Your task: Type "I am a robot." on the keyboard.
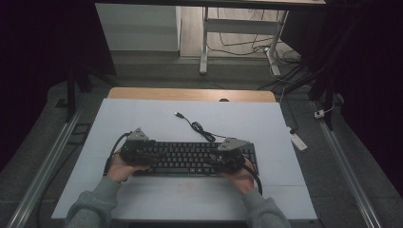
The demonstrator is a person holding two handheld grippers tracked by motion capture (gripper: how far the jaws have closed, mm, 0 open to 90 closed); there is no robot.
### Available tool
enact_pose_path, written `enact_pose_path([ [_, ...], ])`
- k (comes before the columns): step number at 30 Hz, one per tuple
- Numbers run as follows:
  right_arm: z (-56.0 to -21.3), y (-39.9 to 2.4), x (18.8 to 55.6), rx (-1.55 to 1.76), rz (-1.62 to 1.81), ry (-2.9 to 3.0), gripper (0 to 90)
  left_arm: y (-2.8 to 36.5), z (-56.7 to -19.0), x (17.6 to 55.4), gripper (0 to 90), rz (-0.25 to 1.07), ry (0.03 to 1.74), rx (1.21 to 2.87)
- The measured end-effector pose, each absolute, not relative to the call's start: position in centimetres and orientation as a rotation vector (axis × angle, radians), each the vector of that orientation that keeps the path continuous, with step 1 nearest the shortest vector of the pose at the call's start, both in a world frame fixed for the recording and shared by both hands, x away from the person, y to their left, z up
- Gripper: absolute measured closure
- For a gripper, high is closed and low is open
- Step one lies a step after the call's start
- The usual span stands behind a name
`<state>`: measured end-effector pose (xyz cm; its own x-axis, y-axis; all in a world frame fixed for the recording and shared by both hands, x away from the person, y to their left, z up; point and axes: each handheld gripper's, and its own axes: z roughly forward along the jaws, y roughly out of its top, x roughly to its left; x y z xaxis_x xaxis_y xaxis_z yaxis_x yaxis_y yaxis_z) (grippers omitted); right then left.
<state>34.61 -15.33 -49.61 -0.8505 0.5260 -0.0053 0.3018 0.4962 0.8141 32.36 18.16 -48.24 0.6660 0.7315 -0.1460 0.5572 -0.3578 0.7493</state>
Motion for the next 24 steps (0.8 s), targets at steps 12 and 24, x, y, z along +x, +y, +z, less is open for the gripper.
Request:
enact_pose_path([
  [12, -49.5, -14.9, 34.7, 0.703, 1.290, 2.493, 54.3, 18.3, -48.4, 32.4, 29.6, 0.269, 1.007, 2.066],
  [24, -49.0, -12.4, 35.6, 0.709, 1.273, 2.512, 72.9, 18.4, -48.6, 32.6, 28.9, 0.267, 1.012, 2.079],
])
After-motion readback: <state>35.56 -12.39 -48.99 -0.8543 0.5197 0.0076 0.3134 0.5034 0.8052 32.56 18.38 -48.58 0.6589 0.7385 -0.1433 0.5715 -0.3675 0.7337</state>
